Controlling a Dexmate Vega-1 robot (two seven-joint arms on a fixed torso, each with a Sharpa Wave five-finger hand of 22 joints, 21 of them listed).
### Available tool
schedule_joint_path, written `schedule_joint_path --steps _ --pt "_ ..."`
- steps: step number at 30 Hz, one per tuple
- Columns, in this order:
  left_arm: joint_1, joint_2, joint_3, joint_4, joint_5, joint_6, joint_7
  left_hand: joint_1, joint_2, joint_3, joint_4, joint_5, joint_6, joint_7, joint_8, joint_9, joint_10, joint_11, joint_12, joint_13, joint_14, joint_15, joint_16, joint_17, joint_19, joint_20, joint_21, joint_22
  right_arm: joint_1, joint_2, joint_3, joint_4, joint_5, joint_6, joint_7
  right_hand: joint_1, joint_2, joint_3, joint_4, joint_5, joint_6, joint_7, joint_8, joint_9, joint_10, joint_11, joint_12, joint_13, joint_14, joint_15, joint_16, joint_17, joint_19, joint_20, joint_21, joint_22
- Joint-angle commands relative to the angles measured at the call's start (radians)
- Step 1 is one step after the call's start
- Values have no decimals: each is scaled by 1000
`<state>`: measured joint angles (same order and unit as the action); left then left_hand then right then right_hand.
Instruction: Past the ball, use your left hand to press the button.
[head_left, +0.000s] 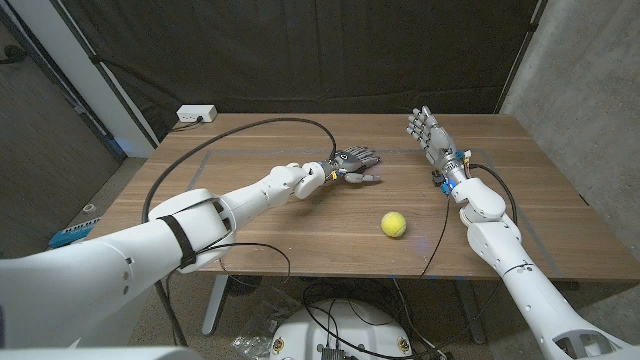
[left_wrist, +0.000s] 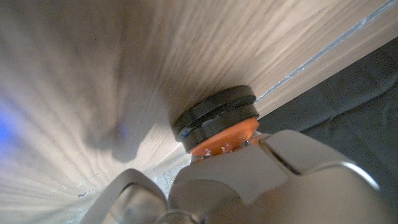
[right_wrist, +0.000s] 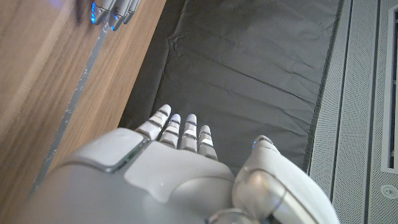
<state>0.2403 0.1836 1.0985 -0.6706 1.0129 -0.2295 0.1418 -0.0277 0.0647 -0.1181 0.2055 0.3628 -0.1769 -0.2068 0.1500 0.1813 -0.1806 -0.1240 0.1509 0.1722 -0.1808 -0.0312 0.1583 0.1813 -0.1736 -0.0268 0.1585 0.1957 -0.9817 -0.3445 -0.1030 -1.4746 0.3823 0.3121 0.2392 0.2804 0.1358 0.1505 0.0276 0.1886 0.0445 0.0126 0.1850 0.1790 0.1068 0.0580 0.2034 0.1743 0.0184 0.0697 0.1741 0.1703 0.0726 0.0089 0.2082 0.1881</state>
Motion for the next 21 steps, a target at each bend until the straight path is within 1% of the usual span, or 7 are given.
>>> schedule_joint_path --steps 1,5,8,11,15,17,21 --pt "92 -19 8 73 5 76 -29 0 134 -9 2 13 -561 5 0 1 -567 1 -6 -1 -554 -81 -5 2 -564 -37 -1 1 4 -10 -3 -13 -13 -11 1 -12 -3 -4 3 -4 4 8 1 2 11 0 3 5 7 3 6 2 10 -3 4 3" --pt "94 -35 10 105 -9 76 -24 0 134 -13 2 15 -562 5 0 0 -568 1 -6 -1 -555 -81 -5 1 -564 -37 -1 1 0 -15 -1 -25 -14 -23 -4 -16 -4 -6 5 -4 3 10 1 2 11 0 3 5 8 3 7 2 11 -2 4 3" --pt "84 -71 15 180 -29 68 -15 0 134 -19 2 17 -562 6 0 0 -568 1 -6 -1 -555 -82 -5 1 -564 -37 -1 1 -1 -21 -2 -31 -20 -26 -2 -18 -5 -7 6 -4 3 11 1 2 12 0 3 5 8 2 7 2 12 -3 4 3" --pt "92 -59 24 155 -30 72 -19 0 135 -21 2 18 -562 6 0 0 -568 1 -6 -1 -555 -83 -5 1 -564 -37 -1 1 -5 -24 -1 -42 -19 -37 -6 -20 -5 -7 7 -4 2 11 1 2 11 -1 2 5 8 2 6 2 12 -3 4 3" --pt "129 29 -8 -36 -34 102 -59 0 134 -27 2 20 -562 6 0 0 -567 2 -6 -1 -555 -82 -5 1 -564 -37 -1 0 -9 -26 0 -53 -20 -45 -10 -22 -5 -8 8 -3 2 12 1 2 13 2 3 5 8 2 6 2 12 -4 4 3" --pt "158 74 -52 -151 -46 129 -53 0 134 -31 2 20 -562 6 0 0 -567 2 -5 0 -554 -80 -5 1 -564 -36 -1 0 -8 -29 -3 -54 -27 -43 -11 -22 -5 -7 8 -3 2 12 1 2 12 1 3 5 8 2 5 1 12 -4 4 3" --pt "200 129 -145 -328 -71 151 -15 2 133 -39 0 22 -562 6 1 1 -566 4 -4 1 -553 -73 -3 3 -564 -33 0 1 -9 -27 -8 -58 -27 -42 -10 -22 -6 -7 8 -3 2 12 1 1 12 1 2 5 7 2 5 1 10 -3 4 3"
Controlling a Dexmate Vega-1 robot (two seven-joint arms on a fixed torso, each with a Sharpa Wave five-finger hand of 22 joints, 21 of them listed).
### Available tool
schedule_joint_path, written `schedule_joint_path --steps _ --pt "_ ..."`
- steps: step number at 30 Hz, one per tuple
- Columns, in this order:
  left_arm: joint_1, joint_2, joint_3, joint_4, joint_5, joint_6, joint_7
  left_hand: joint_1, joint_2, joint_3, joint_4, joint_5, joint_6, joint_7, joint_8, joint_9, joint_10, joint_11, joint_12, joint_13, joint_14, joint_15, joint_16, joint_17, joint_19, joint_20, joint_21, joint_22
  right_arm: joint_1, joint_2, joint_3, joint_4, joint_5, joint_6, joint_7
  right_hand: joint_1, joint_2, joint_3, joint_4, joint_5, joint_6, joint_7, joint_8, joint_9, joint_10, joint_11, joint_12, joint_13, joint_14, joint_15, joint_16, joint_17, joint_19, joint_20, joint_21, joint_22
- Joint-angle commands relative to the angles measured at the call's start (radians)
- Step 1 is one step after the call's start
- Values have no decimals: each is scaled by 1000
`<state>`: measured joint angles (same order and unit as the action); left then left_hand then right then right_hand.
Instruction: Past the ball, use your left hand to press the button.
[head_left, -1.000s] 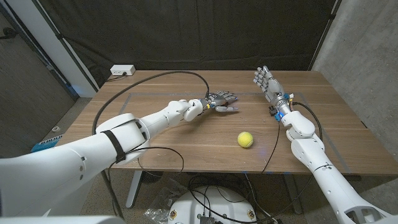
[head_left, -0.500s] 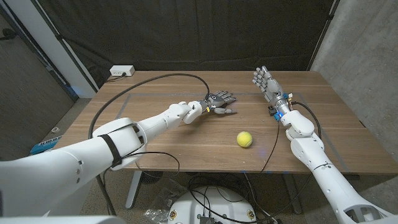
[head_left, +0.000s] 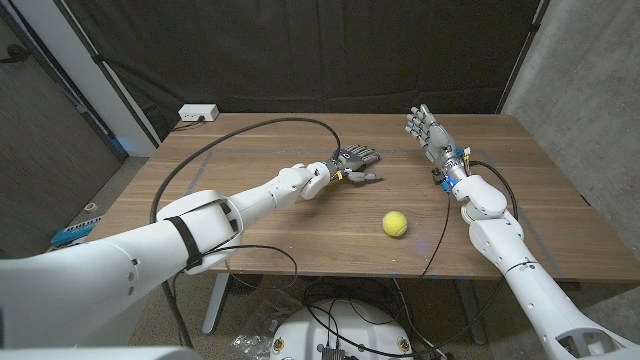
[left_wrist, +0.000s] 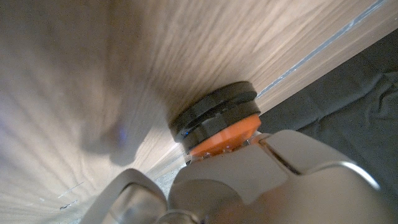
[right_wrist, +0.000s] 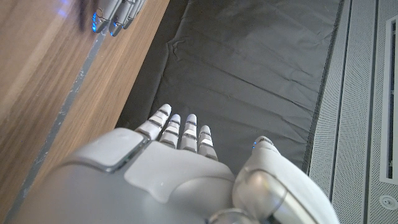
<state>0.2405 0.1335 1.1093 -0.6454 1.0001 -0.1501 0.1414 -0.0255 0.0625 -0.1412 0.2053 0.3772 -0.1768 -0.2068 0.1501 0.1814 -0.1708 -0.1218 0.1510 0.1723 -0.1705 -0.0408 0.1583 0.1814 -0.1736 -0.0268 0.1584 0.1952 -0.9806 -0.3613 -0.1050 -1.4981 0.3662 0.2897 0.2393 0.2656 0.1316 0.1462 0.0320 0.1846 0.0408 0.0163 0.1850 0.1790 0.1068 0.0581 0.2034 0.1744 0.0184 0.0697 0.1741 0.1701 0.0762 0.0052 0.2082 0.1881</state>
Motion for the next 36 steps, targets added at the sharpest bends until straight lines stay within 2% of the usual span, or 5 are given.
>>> schedule_joint_path --steps 1,7,13,19,36 --pt "208 190 -177 -390 -63 69 -2 0 135 -17 0 8 -562 6 1 1 -576 3 -4 2 -563 -62 -3 3 -563 -32 0 3 -10 -10 -7 -35 -10 -19 -8 -8 -1 -3 3 1 5 8 1 1 12 1 2 5 7 2 5 1 7 0 4 3" --pt "251 231 -289 -575 -78 42 51 3 131 -28 -2 4 -559 2 4 5 -574 -2 -2 6 -561 -52 -1 7 -563 -23 2 7 -24 -13 -8 -62 -18 -20 -22 -7 -1 -2 3 2 5 8 1 1 11 0 2 5 7 3 4 0 6 1 3 3" --pt "289 246 -377 -691 -101 -15 82 4 130 -45 -3 2 -556 -3 6 8 -573 -6 -1 8 -560 -40 0 11 -561 -10 5 21 -47 -16 -7 -93 -24 -28 -45 -7 -1 -2 2 2 6 7 1 1 10 -1 1 5 7 2 4 0 5 1 3 3" --pt "322 254 -429 -755 -86 -60 115 5 129 -52 -4 1 -552 -7 9 9 -572 -9 0 10 -560 -35 1 11 -561 -5 6 26 -60 -16 -9 -104 -24 -24 -56 -7 -1 -1 2 3 6 6 1 1 11 -3 1 5 8 2 4 -1 5 1 3 3" --pt "415 234 -586 -853 -148 -165 187 10 128 -53 -7 2 -521 -16 26 10 -536 -14 21 10 -529 -27 17 10 -559 9 7 31 -75 -19 -21 -122 -27 -11 -70 -9 -4 -1 1 3 6 5 1 1 11 -1 1 5 8 2 3 -1 5 1 3 3"
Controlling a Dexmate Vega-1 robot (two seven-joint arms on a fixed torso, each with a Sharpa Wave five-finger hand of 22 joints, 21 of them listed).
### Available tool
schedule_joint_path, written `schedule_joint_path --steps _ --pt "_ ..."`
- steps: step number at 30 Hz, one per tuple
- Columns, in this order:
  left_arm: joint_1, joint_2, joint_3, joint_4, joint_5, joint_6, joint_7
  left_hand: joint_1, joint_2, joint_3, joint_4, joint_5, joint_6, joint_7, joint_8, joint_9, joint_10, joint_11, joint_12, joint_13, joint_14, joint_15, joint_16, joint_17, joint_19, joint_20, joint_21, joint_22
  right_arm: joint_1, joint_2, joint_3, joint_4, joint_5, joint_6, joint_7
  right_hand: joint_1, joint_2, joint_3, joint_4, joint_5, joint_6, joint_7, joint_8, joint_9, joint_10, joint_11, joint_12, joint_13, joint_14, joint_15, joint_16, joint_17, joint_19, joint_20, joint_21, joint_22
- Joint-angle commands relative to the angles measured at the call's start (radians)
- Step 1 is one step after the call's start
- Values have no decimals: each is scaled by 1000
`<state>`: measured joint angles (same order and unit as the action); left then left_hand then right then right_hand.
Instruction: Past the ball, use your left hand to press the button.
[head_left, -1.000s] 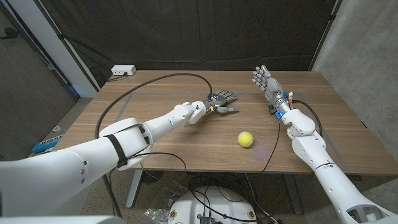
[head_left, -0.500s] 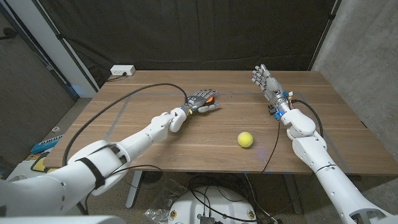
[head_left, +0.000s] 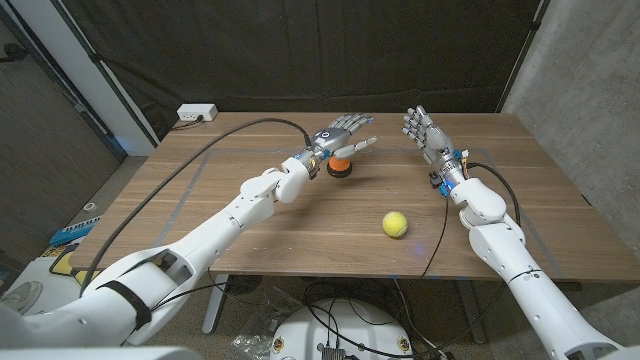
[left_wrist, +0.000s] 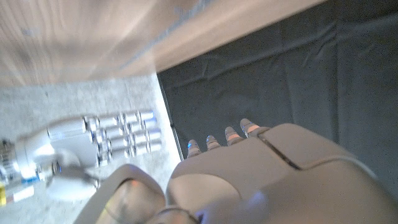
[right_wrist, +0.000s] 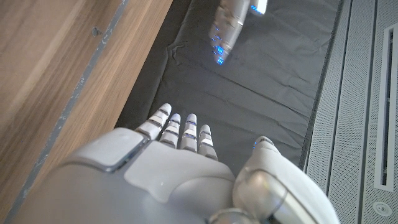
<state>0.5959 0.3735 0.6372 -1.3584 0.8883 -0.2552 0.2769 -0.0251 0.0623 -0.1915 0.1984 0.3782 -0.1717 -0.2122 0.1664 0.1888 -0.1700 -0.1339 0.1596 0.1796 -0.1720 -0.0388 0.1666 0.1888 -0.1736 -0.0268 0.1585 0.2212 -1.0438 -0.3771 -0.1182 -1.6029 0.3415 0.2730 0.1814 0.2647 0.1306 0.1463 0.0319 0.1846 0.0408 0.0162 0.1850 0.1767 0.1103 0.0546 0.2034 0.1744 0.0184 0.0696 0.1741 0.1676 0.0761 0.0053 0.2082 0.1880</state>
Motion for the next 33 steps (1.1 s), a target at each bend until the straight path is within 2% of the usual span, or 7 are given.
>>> schedule_joint_path --steps 1,3,7,12,18,24,33 --pt "64 -8 -121 -142 -41 -65 54 10 127 -2 0 1 -520 -10 13 2 -523 -2 19 3 -520 -28 12 2 -554 13 10 6 -12 -3 -9 -19 -2 4 -14 -9 -3 -1 1 3 6 6 1 4 8 2 1 5 8 2 3 1 6 1 3 3" --pt "74 -10 -137 -149 -51 -70 49 11 127 -1 -1 1 -512 -10 16 2 -510 0 25 3 -511 -27 15 1 -545 17 15 6 -13 -3 -10 -23 -5 1 -19 -9 -4 -1 1 3 6 5 2 4 8 2 1 5 8 2 3 1 6 1 3 3" --pt "98 -12 -169 -164 -79 -80 33 25 127 16 -7 3 -435 -8 43 1 -431 16 51 1 -431 -19 37 -4 -418 46 78 7 -14 -1 -13 -30 -5 -5 -27 -9 -4 -1 0 4 6 5 2 4 9 3 1 5 8 1 3 1 6 1 3 3" --pt "131 -21 -206 -164 -98 -109 73 81 120 94 -28 6 -234 -6 82 -3 -216 23 89 0 -232 6 57 -10 -173 99 174 -5 -19 3 -19 -42 -7 -17 -39 -8 -2 1 -1 4 11 -1 4 4 10 5 1 5 11 3 3 1 7 2 3 3" --pt "176 -40 -275 -175 -246 -175 11 160 107 164 -48 -3 -88 -7 92 -5 -24 35 113 2 -62 25 62 -9 -41 118 221 -17 -34 9 -20 -61 -19 -27 -68 -7 -2 2 -3 5 17 -9 5 4 10 6 1 5 13 5 4 1 9 5 3 3" --pt "192 -62 -344 -146 -434 -260 -120 177 105 176 -51 -8 -61 -7 90 -6 -1 42 111 2 -48 31 54 -9 -65 114 209 -19 -56 11 -24 -99 -53 -53 -119 -6 -3 2 -4 5 20 -15 6 4 11 10 1 5 15 4 4 1 10 5 4 3" --pt "198 -87 -405 -70 -534 -349 -234 185 104 183 -52 -11 -48 -7 87 -6 -1 53 104 2 -51 40 47 -9 -79 120 202 -20 -135 24 -36 -212 -112 -107 -225 -6 -4 3 -6 5 22 -20 6 4 12 5 1 5 17 4 4 1 11 5 4 3"
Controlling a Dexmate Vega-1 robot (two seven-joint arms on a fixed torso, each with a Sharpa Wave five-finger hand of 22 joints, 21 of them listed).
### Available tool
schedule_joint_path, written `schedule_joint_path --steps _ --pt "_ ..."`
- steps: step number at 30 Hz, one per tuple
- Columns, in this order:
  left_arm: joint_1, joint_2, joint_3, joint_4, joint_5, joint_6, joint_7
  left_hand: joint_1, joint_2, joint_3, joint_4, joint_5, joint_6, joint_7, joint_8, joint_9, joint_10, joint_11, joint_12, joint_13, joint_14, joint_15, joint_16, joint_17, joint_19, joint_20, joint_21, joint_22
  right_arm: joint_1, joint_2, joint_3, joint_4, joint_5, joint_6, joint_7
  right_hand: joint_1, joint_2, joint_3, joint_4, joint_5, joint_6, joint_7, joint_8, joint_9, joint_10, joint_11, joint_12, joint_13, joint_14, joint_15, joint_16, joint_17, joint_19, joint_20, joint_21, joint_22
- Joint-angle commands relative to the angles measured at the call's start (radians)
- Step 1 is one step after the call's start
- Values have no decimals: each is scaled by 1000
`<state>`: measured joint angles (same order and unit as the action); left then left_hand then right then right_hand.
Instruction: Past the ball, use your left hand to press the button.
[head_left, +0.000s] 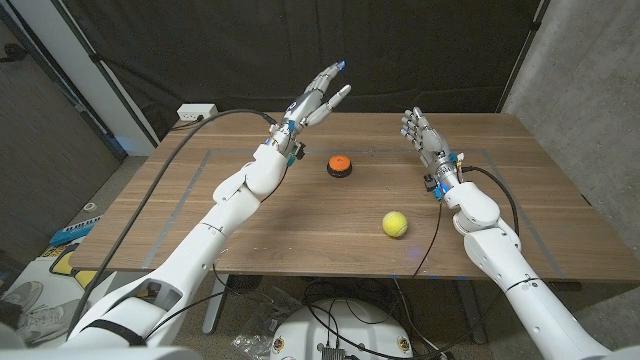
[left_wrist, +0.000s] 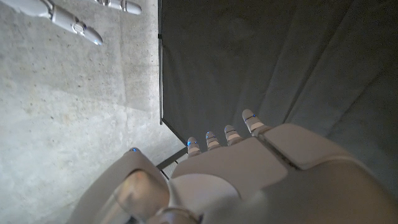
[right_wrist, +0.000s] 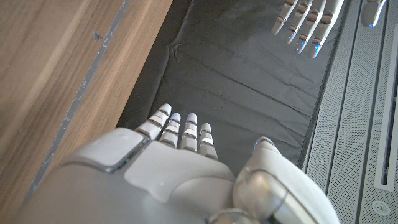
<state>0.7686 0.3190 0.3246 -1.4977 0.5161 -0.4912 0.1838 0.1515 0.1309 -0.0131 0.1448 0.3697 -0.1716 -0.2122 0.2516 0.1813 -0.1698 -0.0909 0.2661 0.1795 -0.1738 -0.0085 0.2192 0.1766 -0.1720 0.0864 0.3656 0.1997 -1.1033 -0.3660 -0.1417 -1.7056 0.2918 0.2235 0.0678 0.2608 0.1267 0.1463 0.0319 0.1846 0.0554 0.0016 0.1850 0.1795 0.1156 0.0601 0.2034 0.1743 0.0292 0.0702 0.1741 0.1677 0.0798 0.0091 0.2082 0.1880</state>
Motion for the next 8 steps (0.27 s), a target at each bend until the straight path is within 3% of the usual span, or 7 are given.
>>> schedule_joint_path --steps 1,8 --pt "25 -35 -96 78 -167 -120 -151 9 36 5 2 -3 -48 -7 1 1 -1 9 -3 3 -49 10 -6 3 -81 8 -5 1 -83 12 -14 -120 -70 -63 -120 -2 0 3 -6 5 8 -6 6 1 7 -1 1 5 6 3 4 1 7 2 4 3" --pt "-3 -56 -118 167 -178 -159 -184 13 35 9 3 -6 -47 -8 -5 1 -12 15 -13 3 -54 18 -12 4 -95 14 -11 2 -92 23 -26 -135 -93 -78 -157 -1 0 4 -7 5 5 -10 5 1 5 0 0 5 6 4 4 1 7 2 4 3"
